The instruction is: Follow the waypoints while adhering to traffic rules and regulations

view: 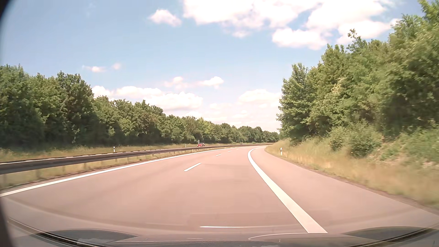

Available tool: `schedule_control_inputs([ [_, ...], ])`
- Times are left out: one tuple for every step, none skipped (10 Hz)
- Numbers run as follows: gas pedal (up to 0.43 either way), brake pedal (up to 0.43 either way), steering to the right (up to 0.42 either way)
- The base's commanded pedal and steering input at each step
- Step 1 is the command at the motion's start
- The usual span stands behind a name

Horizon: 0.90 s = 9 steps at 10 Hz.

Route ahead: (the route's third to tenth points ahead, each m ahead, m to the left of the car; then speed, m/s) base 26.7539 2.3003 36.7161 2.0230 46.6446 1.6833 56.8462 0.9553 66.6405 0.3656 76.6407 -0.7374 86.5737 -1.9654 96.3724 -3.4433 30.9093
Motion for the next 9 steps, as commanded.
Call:
schedule_control_inputs([
  [0.268,0.006,0.003],
  [0.28,0.012,0.003],
  [0.28,0.012,0.005],
  [0.28,0.012,0.009],
  [0.28,0.012,0.012],
  [0.28,0.012,0.012],
  [0.28,0.012,0.012],
  [0.28,0.012,0.011],
  [0.28,0.012,0.011],
])
